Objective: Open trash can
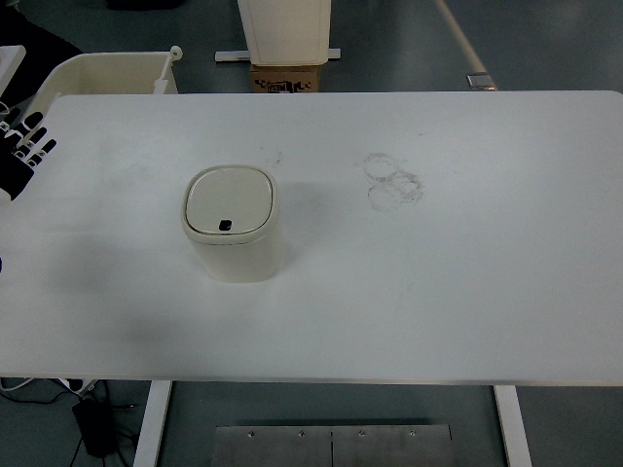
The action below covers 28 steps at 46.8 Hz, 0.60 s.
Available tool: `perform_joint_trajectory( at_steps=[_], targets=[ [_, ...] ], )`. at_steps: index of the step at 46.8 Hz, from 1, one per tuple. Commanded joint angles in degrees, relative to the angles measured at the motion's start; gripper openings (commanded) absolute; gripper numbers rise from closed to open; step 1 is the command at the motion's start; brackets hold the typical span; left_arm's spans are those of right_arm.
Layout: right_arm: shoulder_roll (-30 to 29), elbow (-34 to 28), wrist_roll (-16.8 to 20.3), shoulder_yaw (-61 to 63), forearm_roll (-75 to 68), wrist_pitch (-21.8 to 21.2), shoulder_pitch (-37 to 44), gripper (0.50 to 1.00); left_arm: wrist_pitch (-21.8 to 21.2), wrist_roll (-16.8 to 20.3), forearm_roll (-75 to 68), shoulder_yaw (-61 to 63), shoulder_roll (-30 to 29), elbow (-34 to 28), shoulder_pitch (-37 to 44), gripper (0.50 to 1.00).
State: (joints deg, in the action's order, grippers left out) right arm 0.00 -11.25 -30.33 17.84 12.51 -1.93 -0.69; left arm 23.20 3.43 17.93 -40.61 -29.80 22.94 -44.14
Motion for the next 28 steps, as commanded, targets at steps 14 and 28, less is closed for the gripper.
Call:
perform_joint_trajectory(
  at_steps=[14, 28],
  targets=[
    [0.0, 0.0, 0.0, 0.0, 0.0, 0.0, 0.1, 0.991, 0.0, 1.9, -0.1, 0.1, 0.1, 0.0, -0.1, 1.0],
    [0.0, 0.0, 0.0, 0.0, 0.1, 0.0, 0.0, 0.991, -0.2, 1.9, -0.1, -0.1, 0.8, 0.0, -0.4, 1.0]
  ],
)
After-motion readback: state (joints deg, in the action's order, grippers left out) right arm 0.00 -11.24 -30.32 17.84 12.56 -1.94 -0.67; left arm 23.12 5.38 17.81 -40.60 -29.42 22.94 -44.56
